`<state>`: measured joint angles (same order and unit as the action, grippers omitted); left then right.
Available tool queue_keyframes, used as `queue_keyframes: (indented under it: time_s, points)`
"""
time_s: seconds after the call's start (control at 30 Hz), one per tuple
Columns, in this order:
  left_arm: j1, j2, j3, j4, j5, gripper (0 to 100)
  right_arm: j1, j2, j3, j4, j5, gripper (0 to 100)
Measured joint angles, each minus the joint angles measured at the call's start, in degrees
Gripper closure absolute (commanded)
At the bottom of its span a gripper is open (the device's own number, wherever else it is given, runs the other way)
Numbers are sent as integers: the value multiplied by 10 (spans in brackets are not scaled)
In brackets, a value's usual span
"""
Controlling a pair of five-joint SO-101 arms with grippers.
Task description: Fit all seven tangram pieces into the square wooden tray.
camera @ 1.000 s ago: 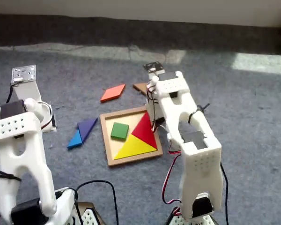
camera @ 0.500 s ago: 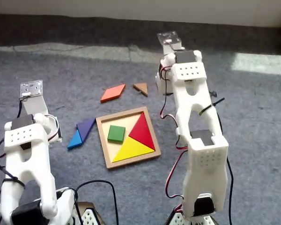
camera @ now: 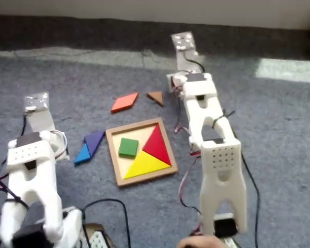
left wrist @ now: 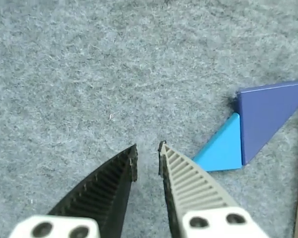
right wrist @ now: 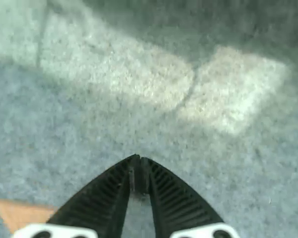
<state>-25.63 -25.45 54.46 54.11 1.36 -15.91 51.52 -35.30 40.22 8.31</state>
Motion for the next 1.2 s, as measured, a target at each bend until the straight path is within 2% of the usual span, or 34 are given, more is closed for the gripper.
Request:
queue_keyframes:
  time_s: [0.13,0.4,0.53,0.8,1.0,1.2]
  points:
    - [0,0,0,-12,0,902,-4,0,0,-60,0,993]
    - [0,0,0,-18,0,902,-4,0,0,-74,-4,993]
    - [0,0,0,-19,0,902,-2,0,0,-71,-73,994]
    - [0,0,0,-25,0,902,-10,0,-7,36,-198,994]
    - [0,-1,17,-53,37,902,-8,0,-18,77,-274,994]
    - [0,-1,17,-55,41,902,-5,0,-19,92,-297,994]
